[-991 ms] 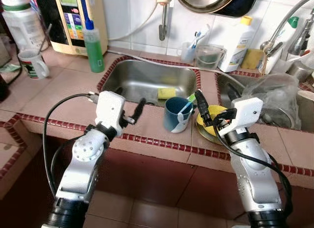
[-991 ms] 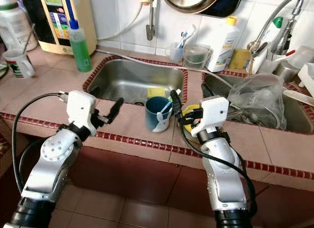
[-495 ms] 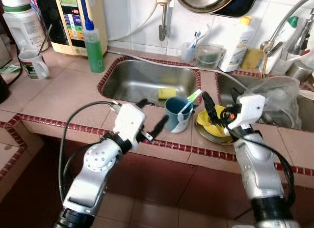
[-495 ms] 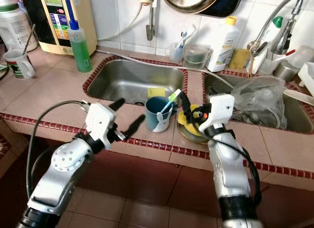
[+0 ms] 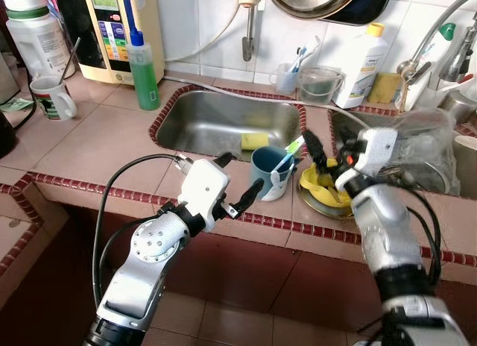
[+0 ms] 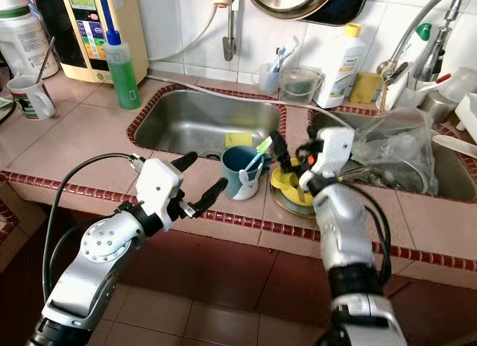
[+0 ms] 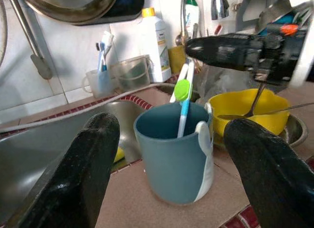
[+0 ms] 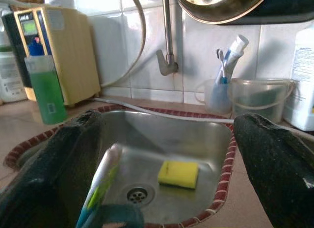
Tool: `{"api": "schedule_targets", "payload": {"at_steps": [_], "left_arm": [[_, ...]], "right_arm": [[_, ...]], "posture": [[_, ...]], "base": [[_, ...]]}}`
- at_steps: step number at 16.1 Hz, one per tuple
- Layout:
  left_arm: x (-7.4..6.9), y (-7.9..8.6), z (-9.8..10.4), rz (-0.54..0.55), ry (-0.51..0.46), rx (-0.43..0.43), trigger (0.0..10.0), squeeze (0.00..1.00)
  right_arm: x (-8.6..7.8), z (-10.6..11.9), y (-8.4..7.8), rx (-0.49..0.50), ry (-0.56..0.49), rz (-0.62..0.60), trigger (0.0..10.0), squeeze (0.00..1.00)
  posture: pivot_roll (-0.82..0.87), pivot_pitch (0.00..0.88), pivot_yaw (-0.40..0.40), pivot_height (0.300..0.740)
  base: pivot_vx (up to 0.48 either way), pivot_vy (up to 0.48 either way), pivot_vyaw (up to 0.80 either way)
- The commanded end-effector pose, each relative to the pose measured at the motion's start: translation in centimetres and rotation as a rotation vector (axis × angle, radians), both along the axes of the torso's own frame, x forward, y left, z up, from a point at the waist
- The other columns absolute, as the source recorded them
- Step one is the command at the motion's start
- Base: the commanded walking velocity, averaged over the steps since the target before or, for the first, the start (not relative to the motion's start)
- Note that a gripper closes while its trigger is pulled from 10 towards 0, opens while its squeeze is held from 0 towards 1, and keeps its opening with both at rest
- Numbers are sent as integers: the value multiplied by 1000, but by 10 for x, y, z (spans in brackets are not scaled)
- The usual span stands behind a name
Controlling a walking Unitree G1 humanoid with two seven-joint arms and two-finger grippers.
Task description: Kitchen organization
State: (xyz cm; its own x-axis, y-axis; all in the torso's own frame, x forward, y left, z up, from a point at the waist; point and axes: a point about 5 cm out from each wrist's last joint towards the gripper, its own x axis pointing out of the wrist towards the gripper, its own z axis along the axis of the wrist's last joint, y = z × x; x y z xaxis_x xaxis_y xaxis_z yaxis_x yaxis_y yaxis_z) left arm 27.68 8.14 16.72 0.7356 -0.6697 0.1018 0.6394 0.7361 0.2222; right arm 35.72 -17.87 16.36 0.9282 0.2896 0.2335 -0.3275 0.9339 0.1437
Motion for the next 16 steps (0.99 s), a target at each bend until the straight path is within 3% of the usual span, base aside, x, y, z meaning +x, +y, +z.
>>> {"api": "schedule_targets", "payload": {"at_steps": [1,11,12,13,16], "left_arm": [[-3,-3,3,-11,-4,-4,10000,0],[-9,-4,1,-7,1,20,10000,0],[-9,-4,1,-6,1,19,10000,0],[-9,-4,1,-5,2,19,10000,0],[-10,-5,2,-4,1,16,10000,0]], "right_arm": [[3,2,-4,31,11,2,10000,0],[5,-19,12,104,141,201,10000,0],[5,-19,12,100,140,200,8275,0],[5,-18,13,112,138,213,0,0],[5,-16,14,162,142,218,0,0]], "posture": [[81,0,-24,740],[98,9,-39,740],[99,9,-40,740],[99,9,-40,740],[102,7,-44,740]], "base": [[0,0,0],[0,0,0],[0,0,0],[0,0,0],[0,0,0]]}}
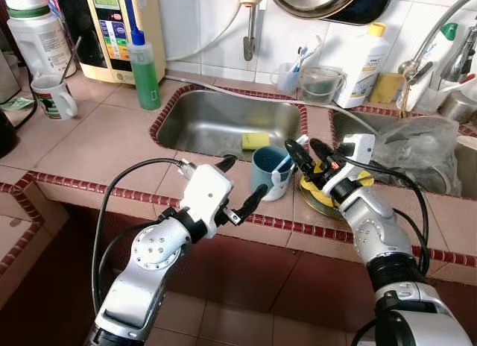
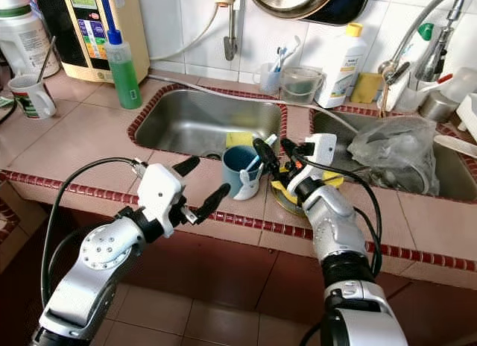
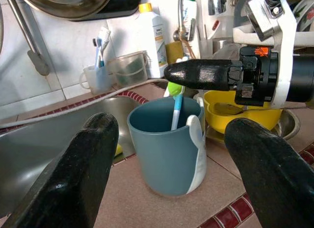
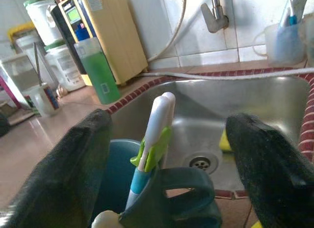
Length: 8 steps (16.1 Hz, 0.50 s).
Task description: Kitchen organization
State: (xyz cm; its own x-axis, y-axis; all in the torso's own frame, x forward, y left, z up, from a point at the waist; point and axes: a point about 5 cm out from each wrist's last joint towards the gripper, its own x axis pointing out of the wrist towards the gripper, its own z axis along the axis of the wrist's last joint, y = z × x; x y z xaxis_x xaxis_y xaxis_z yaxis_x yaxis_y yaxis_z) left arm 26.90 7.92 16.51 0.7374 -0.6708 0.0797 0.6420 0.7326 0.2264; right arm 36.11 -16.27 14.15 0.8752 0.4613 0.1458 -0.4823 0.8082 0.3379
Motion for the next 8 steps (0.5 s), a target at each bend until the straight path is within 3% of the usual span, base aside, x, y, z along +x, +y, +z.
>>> {"api": "schedule_targets", "payload": {"at_steps": [1,8], "left_arm": [[-2,-3,4,-4,-13,-2,10000,0],[-2,-5,5,-2,-19,-8,10000,0]], "right_arm": [[2,6,-3,31,-9,-12,0,0],[3,11,0,63,-16,7,0,0]], "posture": [[102,7,-44,740],[105,0,-52,740]], "base": [[0,0,0],[0,0,0]]}}
